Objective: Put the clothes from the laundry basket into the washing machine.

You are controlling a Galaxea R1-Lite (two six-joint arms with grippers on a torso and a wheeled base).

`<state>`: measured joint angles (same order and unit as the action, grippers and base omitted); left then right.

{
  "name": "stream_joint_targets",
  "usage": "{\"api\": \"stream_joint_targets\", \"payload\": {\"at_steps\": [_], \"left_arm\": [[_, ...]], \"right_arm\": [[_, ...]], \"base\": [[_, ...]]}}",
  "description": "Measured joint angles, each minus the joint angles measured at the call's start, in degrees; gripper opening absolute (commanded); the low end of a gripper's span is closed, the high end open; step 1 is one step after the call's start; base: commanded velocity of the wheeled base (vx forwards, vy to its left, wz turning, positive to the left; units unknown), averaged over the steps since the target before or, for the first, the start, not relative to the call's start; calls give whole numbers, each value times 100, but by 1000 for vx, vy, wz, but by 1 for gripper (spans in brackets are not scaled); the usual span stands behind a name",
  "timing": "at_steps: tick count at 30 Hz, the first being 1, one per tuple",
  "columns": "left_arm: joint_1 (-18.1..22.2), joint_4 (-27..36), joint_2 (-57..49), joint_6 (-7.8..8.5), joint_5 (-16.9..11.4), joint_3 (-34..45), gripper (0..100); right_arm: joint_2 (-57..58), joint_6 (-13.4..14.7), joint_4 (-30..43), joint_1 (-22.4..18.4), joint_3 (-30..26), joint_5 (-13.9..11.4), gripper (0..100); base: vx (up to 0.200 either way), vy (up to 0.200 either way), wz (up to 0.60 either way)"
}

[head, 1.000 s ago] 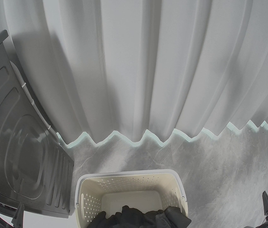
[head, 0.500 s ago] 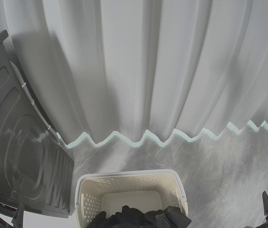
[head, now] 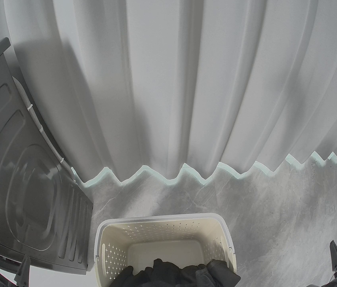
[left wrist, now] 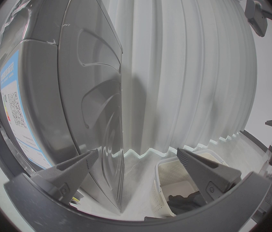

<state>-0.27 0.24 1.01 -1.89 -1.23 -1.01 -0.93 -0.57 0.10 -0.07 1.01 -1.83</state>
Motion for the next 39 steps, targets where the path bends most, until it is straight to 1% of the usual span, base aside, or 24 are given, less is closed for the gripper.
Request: {"api": "stream_joint_targets", "payload": {"at_steps": [2,39], "left_arm": [[0,2,0,0,1,0,100],[0,0,0,0,0,0,100]], "right_arm": [[0,0,-2,-2,0,0,100],[0,6,-2,-2,0,0,100]], "base": [[200,0,0],[0,0,0]]}}
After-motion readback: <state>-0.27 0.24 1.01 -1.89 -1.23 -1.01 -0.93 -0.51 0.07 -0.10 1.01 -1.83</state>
